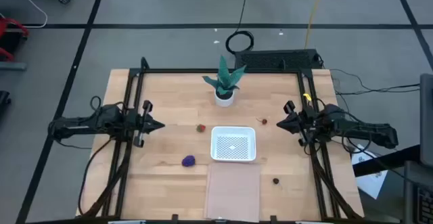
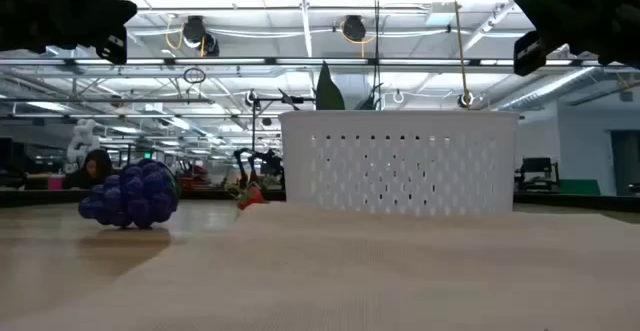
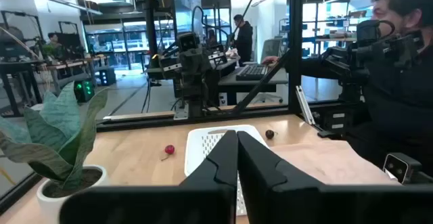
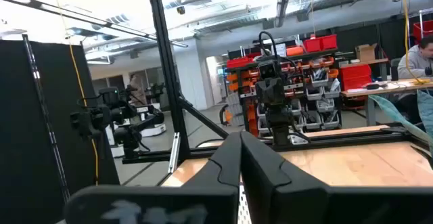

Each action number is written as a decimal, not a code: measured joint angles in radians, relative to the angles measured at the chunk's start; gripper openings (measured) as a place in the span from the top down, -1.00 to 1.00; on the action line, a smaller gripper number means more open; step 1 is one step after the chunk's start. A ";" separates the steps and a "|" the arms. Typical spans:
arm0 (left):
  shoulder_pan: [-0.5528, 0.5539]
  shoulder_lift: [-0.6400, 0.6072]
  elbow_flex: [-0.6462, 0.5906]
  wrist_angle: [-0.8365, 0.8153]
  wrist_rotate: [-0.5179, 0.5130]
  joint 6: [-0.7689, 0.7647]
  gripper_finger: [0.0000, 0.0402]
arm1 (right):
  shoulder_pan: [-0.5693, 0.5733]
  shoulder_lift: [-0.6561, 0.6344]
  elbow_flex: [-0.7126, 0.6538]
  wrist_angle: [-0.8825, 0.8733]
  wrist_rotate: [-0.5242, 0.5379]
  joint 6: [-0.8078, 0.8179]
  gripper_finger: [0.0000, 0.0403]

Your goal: Pick and placing Produce into tupperware

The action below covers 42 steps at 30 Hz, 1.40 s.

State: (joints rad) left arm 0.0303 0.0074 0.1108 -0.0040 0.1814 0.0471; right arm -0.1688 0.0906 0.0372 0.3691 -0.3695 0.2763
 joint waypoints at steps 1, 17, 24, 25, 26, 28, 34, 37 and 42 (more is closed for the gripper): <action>0.000 0.000 0.000 0.000 0.000 0.000 0.99 | 0.000 0.000 0.000 0.000 0.000 0.000 1.00; 0.000 0.000 0.000 0.000 0.000 0.000 0.86 | 0.000 0.000 0.000 0.000 0.000 0.000 1.00; 0.000 0.000 0.000 0.000 0.000 0.000 0.86 | 0.000 0.000 0.000 0.000 0.000 0.000 1.00; 0.000 0.000 0.000 0.000 0.000 0.000 0.86 | 0.000 0.000 0.000 0.000 0.000 0.000 1.00; 0.000 0.000 0.000 0.000 0.000 0.000 0.86 | 0.000 0.000 0.000 0.000 0.000 0.000 1.00; 0.000 0.000 0.000 0.000 0.000 0.000 0.86 | 0.000 0.000 0.000 0.000 0.000 0.000 1.00; 0.000 0.000 0.000 0.000 0.000 0.000 0.86 | 0.000 0.000 0.000 0.000 0.000 0.000 1.00; 0.000 0.000 0.000 0.000 0.000 0.000 0.86 | 0.000 0.000 0.000 0.000 0.000 0.000 1.00; 0.000 0.000 0.000 0.000 0.000 0.000 0.86 | 0.000 0.000 0.000 0.000 0.000 0.000 1.00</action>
State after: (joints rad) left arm 0.0303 0.0074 0.1108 -0.0040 0.1810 0.0471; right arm -0.1688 0.0909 0.0372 0.3691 -0.3698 0.2763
